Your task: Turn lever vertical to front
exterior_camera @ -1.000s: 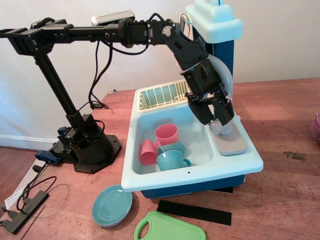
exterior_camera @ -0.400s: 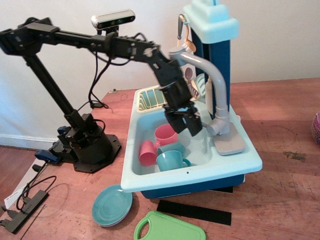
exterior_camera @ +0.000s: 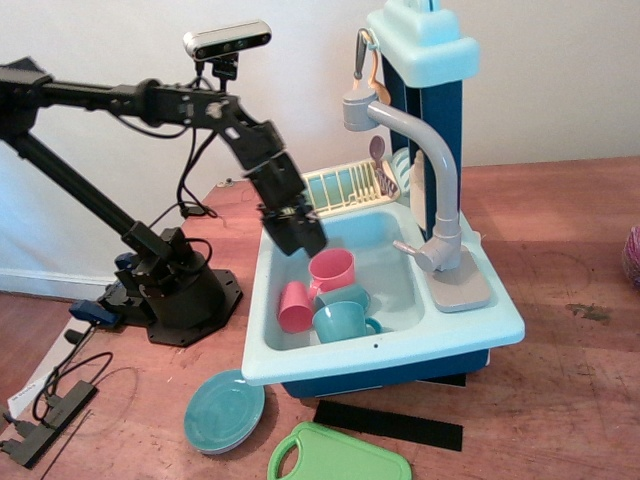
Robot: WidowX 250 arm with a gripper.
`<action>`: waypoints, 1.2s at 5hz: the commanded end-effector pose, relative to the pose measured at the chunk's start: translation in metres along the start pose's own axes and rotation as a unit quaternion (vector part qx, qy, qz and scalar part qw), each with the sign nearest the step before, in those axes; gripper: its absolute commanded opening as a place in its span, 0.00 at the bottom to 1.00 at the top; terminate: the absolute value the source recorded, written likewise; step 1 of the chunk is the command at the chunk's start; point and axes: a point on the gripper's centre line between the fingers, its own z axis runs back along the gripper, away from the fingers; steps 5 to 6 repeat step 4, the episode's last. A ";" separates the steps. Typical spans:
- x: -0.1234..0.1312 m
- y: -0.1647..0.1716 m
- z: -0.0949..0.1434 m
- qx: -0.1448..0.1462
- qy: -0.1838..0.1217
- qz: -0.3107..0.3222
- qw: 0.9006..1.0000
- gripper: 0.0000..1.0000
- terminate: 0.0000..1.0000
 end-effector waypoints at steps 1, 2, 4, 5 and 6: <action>-0.010 0.007 0.016 -0.014 -0.011 0.007 1.000 1.00 0.00; -0.010 0.007 0.016 -0.014 -0.011 0.007 1.000 1.00 0.00; -0.010 0.007 0.016 -0.014 -0.011 0.007 1.000 1.00 1.00; -0.010 0.007 0.016 -0.014 -0.011 0.007 1.000 1.00 1.00; -0.010 0.007 0.016 -0.014 -0.011 0.007 1.000 1.00 1.00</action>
